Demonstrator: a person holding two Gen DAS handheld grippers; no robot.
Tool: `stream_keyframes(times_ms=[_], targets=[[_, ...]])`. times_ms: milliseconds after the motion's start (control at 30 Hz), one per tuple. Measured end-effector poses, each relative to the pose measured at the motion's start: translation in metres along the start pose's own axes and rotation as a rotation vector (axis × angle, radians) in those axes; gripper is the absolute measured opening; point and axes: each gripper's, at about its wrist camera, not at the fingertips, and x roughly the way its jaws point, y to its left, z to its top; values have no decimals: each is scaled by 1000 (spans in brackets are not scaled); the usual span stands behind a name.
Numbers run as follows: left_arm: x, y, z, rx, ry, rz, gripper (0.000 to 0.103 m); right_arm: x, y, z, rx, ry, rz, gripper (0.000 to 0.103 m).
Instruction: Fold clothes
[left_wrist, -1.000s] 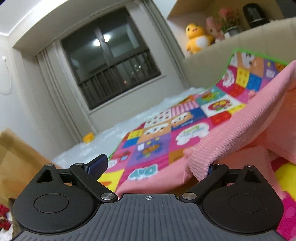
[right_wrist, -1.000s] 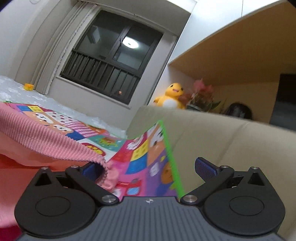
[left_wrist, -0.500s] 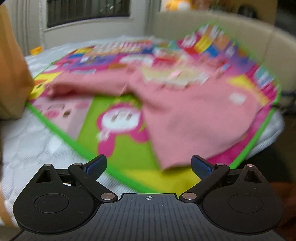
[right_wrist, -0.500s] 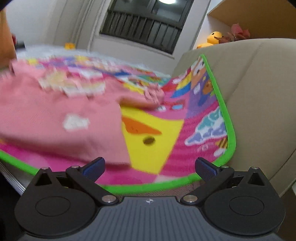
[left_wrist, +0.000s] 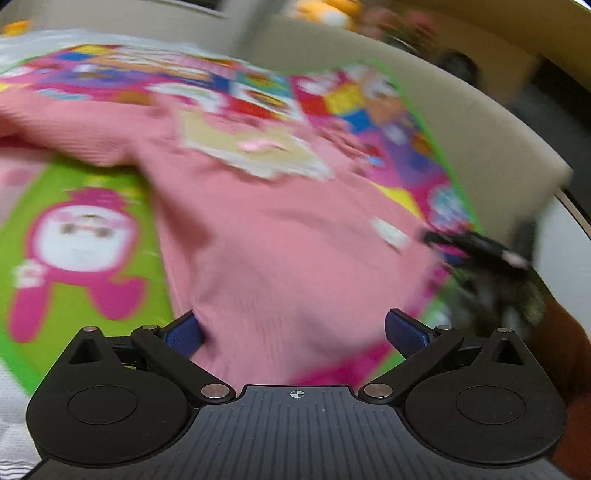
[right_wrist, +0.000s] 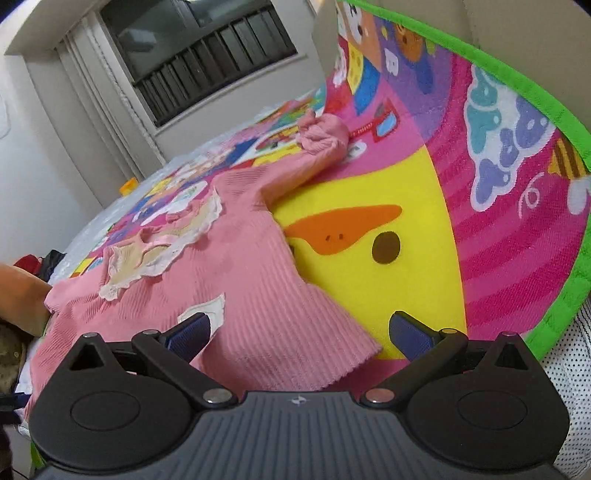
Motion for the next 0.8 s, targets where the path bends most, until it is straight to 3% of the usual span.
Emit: stream_keyframes(times_ms=[100,200,333,433,567,700,767,800], targets=[[-15,-4,9,32,-43,-33,103,5,12,-1,-111,48,-36,103],[-32,10,33,-11,-188,7,103,9,26,3,-223,93,-76,103],[-33,41,62,-150,-351,197,103,-12,52,34,-386,-65,-112,103],[-5,65,76,-236,-382,227,103,-13,68,70,-466,-164,-159,103],[34,91,70,-292,-430,253,103,46,74,128,-463,-145,-291,103],[36,108,50,-334,-490,222,103,124,76,157,-529,-129,-413,103],[32,114,42,-362,-525,199,103,164,82,162,-626,-149,-438,97],[32,116,41,-373,-536,188,103,181,86,162,-677,-155,-447,88]])
